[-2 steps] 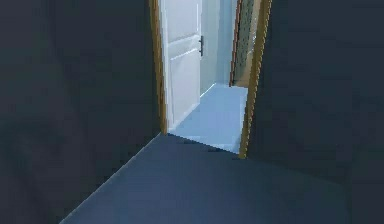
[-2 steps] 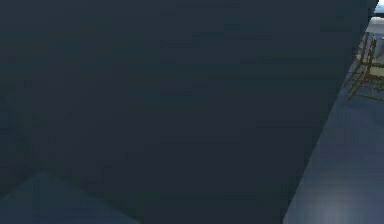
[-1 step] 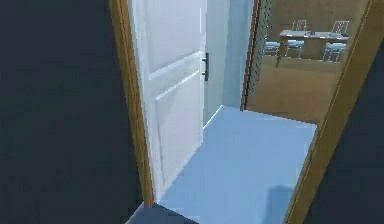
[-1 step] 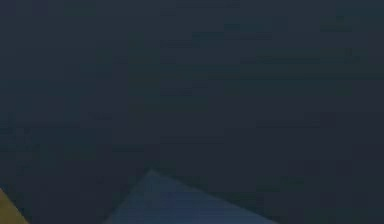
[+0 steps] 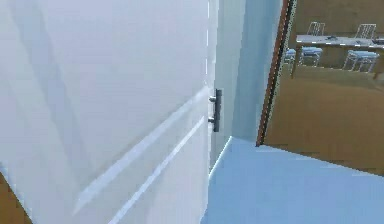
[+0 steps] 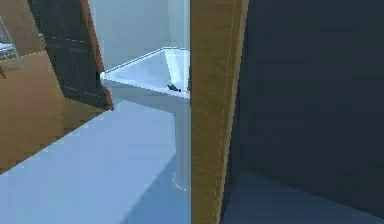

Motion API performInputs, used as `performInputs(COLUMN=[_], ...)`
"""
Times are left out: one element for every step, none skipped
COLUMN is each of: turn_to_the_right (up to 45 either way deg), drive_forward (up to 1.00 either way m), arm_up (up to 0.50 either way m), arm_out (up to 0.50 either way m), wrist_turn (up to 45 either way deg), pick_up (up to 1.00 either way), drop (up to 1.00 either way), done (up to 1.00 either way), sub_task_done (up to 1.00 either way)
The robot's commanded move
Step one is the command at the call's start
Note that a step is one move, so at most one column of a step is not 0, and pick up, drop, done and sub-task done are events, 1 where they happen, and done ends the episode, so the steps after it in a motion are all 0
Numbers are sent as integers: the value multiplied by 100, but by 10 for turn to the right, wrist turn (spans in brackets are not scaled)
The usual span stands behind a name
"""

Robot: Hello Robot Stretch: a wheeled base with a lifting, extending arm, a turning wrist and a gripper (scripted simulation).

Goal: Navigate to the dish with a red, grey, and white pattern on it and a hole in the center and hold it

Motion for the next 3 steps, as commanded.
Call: performInputs(turn_to_the_right=[210, 0, 120], drive_forward=[0, 30, 0], arm_up=[0, 0, 0], arm_out=[0, 0, 0], wrist_turn=[0, 0, 0], pick_up=[0, 0, 0], drop=[0, 0, 0], done=[0, 0, 0], sub_task_done=[0, 0, 0])
